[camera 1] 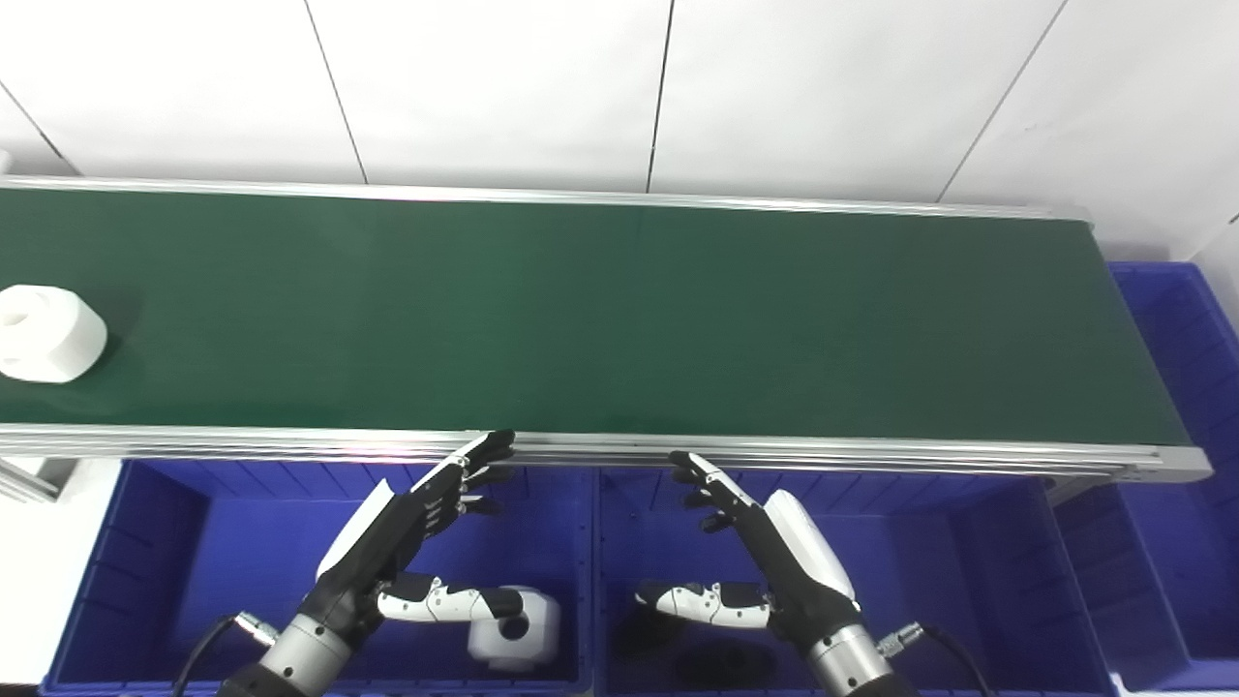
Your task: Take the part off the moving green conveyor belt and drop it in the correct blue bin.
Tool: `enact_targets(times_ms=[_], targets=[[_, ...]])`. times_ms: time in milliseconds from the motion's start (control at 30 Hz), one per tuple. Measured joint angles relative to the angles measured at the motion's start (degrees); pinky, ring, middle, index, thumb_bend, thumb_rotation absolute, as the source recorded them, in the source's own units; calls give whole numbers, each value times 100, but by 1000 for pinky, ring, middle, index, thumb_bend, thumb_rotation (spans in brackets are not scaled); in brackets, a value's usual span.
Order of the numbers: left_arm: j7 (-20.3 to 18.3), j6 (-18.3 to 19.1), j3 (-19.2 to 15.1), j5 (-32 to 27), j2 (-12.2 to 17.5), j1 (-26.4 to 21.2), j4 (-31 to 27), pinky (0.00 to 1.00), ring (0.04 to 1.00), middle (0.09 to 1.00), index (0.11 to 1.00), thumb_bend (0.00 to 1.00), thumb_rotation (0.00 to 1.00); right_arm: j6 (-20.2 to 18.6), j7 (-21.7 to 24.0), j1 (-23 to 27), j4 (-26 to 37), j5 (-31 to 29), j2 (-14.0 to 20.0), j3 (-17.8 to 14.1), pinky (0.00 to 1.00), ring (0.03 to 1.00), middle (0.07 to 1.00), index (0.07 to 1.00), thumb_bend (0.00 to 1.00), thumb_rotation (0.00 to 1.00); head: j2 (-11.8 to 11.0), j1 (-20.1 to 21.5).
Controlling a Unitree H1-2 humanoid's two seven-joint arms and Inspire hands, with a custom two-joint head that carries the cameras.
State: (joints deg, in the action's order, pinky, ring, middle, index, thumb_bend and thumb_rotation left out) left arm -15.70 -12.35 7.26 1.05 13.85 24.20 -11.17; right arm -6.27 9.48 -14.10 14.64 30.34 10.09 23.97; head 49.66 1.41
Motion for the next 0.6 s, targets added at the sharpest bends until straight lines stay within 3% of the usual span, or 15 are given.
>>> enact_targets(times_ms=[600], targets=[[-3, 0, 2, -69, 4, -13, 12, 749, 877, 924, 915, 707, 335, 0, 17, 39, -1, 14, 3, 12, 712, 818, 879, 926, 705, 394, -17, 9]])
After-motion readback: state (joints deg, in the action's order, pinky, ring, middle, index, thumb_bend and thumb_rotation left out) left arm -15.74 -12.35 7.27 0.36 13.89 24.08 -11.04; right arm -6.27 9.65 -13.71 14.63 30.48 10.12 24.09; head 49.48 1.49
